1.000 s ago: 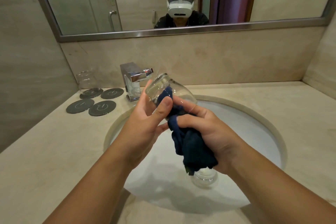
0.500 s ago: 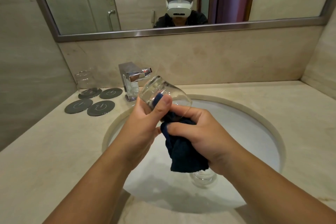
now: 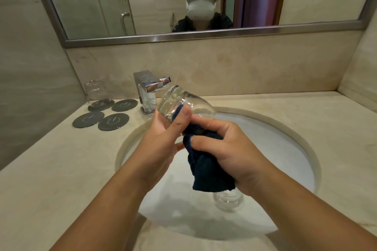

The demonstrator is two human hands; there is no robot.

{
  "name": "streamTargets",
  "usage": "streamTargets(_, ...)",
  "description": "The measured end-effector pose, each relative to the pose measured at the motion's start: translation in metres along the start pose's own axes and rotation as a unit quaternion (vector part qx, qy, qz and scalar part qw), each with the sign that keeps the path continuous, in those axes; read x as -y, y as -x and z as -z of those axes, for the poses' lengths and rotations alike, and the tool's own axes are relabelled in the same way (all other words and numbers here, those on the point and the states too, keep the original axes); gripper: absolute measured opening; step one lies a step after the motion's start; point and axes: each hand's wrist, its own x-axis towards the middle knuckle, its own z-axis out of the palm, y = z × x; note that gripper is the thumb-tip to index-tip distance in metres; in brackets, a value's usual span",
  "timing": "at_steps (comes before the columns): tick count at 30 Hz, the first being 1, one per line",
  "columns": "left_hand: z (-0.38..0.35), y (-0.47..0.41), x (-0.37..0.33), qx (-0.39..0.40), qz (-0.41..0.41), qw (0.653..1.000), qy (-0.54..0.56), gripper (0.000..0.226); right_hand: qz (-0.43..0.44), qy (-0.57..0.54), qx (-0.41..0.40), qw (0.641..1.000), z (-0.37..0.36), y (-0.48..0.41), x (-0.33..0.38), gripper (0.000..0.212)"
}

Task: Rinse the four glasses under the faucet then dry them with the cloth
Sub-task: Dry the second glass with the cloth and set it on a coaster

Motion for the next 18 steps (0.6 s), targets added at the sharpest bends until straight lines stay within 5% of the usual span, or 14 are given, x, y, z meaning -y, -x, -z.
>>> streamTargets(4, 0.0018, -0.0014, 0.0006, -0.015, -0.017, 0.999, -0.023, 0.08, -0.016, -0.02, 0.011, 1.0, -0.0006, -0.0006, -0.0017, 0.041)
streamTargets(10, 0.0068, -0.0029, -0.0002, -0.009, -0.024, 1.0, -0.007, 0.114, -0.055, -0.154, 0.053, 0.985, 0.0064, -0.0023, 0.0016, 0.046)
streamTargets(18, -0.001, -0.0017, 0.0008, -0.014, -0.012, 1.0, -0.007, 0.099, 0.014, 0.021, 0.011, 1.0, 0.0018, -0.0005, -0.0028, 0.039)
